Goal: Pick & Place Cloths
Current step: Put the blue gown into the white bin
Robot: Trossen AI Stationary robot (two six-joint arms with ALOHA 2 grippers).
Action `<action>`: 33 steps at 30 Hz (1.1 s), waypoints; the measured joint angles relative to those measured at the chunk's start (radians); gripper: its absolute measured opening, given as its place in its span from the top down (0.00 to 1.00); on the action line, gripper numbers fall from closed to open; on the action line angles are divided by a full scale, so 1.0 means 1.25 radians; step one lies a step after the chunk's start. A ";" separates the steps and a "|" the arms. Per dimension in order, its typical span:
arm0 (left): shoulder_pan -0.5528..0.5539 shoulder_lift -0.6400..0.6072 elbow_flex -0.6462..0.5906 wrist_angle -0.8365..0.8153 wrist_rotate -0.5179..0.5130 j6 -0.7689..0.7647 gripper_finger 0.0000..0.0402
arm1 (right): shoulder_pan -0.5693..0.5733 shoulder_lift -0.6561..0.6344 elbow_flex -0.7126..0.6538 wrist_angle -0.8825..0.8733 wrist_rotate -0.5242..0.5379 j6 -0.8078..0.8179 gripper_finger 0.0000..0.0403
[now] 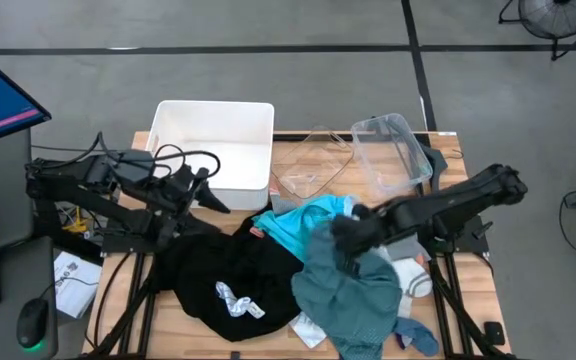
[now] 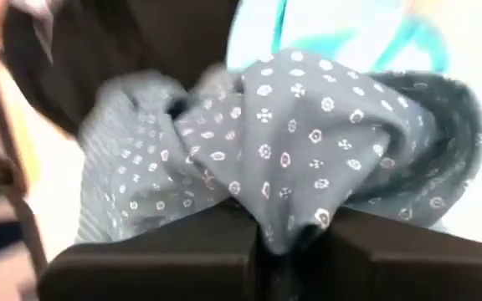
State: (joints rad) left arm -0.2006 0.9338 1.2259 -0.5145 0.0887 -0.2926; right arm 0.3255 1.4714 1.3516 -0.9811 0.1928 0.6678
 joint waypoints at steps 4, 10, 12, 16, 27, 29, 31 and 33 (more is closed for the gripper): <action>0.000 0.013 0.000 0.064 -0.034 0.057 0.44 | -0.030 -0.046 0.090 0.028 0.070 -0.059 0.99; 0.000 0.049 0.000 0.145 -0.140 0.126 0.41 | -0.086 -0.062 0.191 0.136 0.103 -0.181 0.99; 0.002 0.070 0.000 0.144 -0.159 0.145 0.39 | -0.103 -0.058 0.208 0.166 0.103 -0.220 0.99; 0.020 0.117 0.000 0.148 -0.148 0.151 0.33 | -0.133 -0.035 0.221 0.238 0.100 -0.277 1.00; 0.108 0.153 0.000 0.193 -0.113 0.235 0.22 | -0.180 0.038 0.222 0.490 0.031 -0.348 1.00; 0.125 0.159 0.001 0.200 -0.131 0.233 0.22 | -0.179 0.044 0.222 0.520 0.029 -0.353 1.00; 0.139 0.161 0.000 0.200 -0.135 0.232 0.22 | -0.178 0.045 0.221 0.537 0.027 -0.354 1.00; 0.148 0.174 0.001 0.231 -0.135 0.229 0.22 | -0.178 0.044 0.221 0.568 0.023 -0.354 1.00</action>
State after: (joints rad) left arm -0.0159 1.1507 1.2273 -0.2260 -0.0804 -0.0059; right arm 0.1036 1.5269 1.6283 -0.2715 0.2215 0.2253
